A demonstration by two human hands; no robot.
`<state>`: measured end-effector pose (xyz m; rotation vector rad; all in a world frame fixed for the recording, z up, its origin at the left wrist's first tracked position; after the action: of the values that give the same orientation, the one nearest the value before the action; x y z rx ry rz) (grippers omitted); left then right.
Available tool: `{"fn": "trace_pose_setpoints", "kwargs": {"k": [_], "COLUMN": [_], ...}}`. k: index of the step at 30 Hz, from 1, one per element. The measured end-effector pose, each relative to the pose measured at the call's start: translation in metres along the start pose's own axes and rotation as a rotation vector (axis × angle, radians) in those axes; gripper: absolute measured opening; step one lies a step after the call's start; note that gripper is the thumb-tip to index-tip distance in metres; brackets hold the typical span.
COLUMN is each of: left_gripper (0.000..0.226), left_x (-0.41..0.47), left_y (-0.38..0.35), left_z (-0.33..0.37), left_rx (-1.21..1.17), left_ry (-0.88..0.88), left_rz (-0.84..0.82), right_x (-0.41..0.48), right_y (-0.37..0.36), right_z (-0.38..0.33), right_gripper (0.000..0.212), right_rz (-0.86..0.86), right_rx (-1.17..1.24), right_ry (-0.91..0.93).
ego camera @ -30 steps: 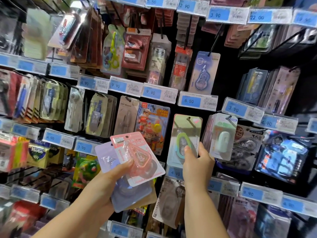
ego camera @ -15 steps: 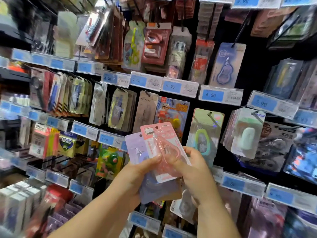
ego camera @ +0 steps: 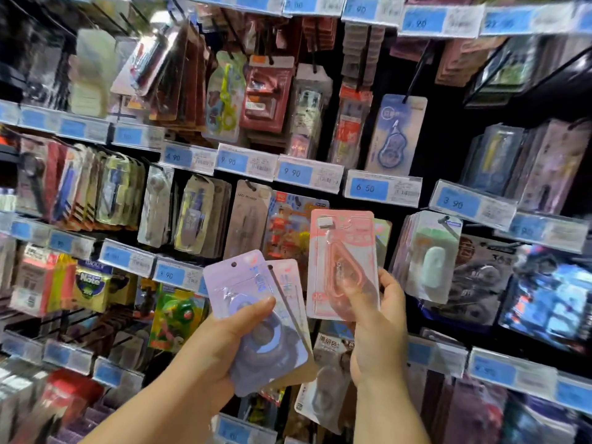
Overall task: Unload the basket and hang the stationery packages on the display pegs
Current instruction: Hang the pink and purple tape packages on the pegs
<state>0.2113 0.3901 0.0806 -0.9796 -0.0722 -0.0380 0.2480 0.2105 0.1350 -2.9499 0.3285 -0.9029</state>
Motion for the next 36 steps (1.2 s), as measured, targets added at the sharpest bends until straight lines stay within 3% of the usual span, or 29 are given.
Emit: {"fn": "trace_pose_setpoints", "kwargs": {"k": [6, 13, 18, 30, 36], "left_gripper": [0.009, 0.044, 0.042, 0.047, 0.034], "left_x": [0.003, 0.006, 0.010, 0.013, 0.011], "left_y": [-0.013, -0.020, -0.020, -0.028, -0.037], "left_z": [0.002, 0.010, 0.006, 0.007, 0.012], "left_rx": [-0.011, 0.134, 0.090, 0.060, 0.216], "left_ry": [-0.013, -0.126, -0.090, -0.071, -0.130], "left_rz": [0.000, -0.004, -0.031, -0.039, -0.066], "right_x": [0.010, 0.004, 0.004, 0.011, 0.017], "right_y": [0.009, 0.013, 0.017, 0.013, 0.014], "right_z": [0.000, -0.005, -0.002, 0.000, -0.002], "right_gripper": [0.049, 0.062, 0.048, 0.045, 0.046], "right_rz": [0.065, 0.134, 0.203, 0.143, 0.163], "right_rx": [0.049, -0.073, -0.138, -0.283, -0.338], "right_ry": [0.037, 0.140, 0.184, 0.147, 0.110]}}
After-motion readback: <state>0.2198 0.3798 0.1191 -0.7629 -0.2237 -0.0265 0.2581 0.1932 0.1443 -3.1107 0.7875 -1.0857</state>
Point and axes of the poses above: each hand's wrist, its own x-axis towards the middle knuckle, its own y-axis out of the back of the hand, z = x × y, the point moved 7 cm from there along x, towards the middle knuckle, and after that the axes turned 11 degrees about -x, right-handed, at the moved point
